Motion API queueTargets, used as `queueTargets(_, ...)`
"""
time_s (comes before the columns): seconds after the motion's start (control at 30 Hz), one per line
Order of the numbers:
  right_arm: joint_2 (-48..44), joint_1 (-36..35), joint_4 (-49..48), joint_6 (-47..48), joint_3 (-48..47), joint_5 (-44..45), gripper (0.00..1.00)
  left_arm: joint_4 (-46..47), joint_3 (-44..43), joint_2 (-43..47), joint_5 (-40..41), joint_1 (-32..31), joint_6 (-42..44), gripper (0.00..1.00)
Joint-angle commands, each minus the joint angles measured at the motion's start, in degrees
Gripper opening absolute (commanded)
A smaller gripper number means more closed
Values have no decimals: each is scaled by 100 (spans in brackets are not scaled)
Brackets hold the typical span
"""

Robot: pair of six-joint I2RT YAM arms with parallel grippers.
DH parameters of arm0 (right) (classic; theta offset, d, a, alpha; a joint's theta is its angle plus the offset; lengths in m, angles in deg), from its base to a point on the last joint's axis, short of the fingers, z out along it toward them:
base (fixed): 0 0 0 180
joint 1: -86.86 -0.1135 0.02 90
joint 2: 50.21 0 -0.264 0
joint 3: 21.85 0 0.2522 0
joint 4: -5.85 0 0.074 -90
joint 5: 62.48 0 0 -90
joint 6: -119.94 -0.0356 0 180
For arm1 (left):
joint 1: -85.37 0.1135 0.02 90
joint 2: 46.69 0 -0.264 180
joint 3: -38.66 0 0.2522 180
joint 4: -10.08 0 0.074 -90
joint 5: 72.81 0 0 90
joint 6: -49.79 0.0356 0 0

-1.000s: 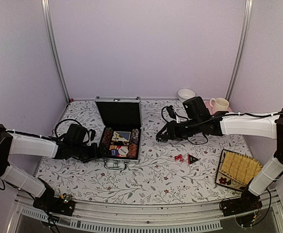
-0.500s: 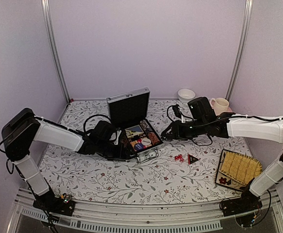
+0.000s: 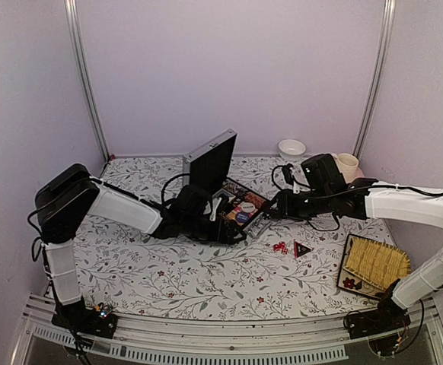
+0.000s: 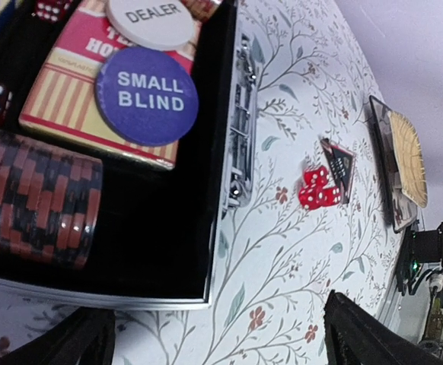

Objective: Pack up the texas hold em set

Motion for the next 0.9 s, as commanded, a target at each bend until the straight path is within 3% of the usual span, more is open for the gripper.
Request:
queueTargets(0.0,-228,-21,29,-173,83,314,16,956,-493,-407,-71,-121,189,95)
queueTargets(0.17,-282,-25,108,-398,81,571,16,936,-443,-317,-104,-137,366,95)
queueTargets(0.4,111,-436,333,-988,-337,1320,16,460,1069,1441,546,-67,1015,97)
queueTargets(0.53,607,-696,565,-1690,-767,1674,13,-305,1628,2431,1140,62,1070,97)
queueTargets(0.67,1164,-895,676,-2203,-1158,1756,12,-1554,1464,3178,1253,708,847,97)
queueTargets(0.87,1813,-1025,998,-2594,-1720,2054,13,-2925,250,3935,813,1966,1220,97)
